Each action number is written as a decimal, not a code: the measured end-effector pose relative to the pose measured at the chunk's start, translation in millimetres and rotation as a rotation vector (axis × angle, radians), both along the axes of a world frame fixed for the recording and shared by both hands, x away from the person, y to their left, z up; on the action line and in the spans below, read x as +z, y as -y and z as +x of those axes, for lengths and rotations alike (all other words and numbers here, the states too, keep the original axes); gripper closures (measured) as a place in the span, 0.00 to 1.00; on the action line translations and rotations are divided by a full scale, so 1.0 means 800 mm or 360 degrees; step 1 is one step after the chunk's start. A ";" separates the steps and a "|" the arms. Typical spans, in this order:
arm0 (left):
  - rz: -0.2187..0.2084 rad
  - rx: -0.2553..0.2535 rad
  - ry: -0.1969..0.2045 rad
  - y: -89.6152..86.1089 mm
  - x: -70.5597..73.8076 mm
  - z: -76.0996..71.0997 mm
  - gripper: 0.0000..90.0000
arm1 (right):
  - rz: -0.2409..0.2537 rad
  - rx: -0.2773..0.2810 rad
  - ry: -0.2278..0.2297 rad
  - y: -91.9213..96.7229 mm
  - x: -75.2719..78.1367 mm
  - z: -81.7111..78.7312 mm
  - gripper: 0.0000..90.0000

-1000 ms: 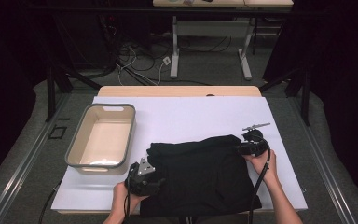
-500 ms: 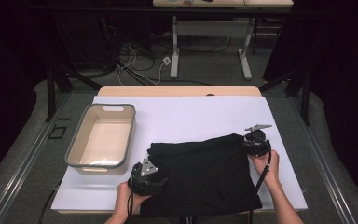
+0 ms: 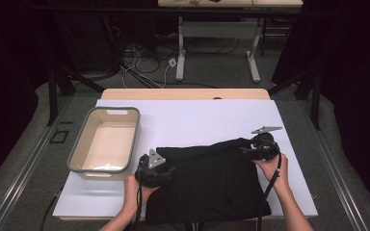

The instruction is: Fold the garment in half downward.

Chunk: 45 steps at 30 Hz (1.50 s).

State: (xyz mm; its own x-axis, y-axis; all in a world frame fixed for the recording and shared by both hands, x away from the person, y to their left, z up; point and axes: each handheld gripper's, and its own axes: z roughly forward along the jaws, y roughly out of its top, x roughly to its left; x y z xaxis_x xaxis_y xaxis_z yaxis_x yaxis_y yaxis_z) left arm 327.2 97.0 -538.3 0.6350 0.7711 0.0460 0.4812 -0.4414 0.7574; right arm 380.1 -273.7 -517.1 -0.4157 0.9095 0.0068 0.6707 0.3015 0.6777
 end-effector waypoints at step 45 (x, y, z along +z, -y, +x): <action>0.0015 -0.0039 -0.0117 0.014 -0.008 0.003 0.46 | 0.0139 0.0286 -0.0251 -0.030 -0.018 -0.079 0.62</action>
